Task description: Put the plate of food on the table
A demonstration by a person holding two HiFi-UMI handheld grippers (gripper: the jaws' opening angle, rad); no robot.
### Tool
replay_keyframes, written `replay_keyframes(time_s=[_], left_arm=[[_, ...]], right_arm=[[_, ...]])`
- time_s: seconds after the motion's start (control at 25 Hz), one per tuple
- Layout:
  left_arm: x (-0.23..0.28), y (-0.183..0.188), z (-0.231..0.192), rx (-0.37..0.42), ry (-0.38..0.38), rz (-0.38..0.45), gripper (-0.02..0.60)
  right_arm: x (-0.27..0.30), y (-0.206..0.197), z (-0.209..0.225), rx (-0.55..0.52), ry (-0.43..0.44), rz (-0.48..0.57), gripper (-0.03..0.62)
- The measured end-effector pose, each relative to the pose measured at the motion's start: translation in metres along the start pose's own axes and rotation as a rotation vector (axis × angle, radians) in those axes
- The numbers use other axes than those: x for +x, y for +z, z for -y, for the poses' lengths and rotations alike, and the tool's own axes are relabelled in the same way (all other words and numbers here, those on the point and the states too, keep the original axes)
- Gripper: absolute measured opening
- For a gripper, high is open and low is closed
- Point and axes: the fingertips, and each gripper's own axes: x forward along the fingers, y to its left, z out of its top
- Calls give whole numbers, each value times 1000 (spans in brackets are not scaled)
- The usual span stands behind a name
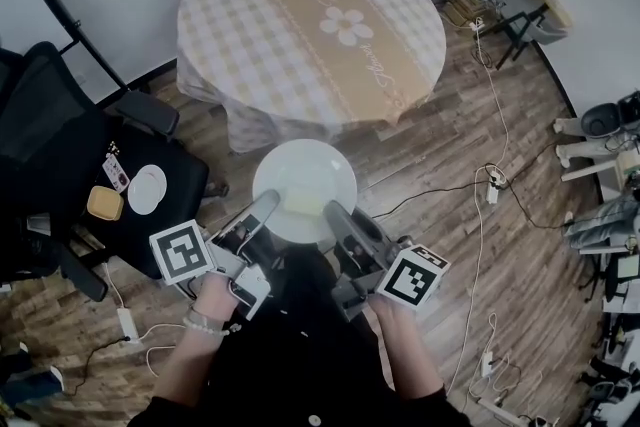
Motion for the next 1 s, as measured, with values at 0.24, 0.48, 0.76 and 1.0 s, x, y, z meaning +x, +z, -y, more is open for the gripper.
replay_keyframes(time_s=[0.24,0.48,0.76,1.0], left_arm=[[28,-17,-26,-13,-1,16,15],[57,-6,-30,-12,16,36,15],[97,14,-26,-6,21,71,15],[127,25,-20,-6,27,116,15]], right_arm=[[-9,4,40,29,17,-4,32],[4,27,63,51,26,-25,32],[25,65,85,42,47,-64,32],[39,95,100,39,72,-97,32]])
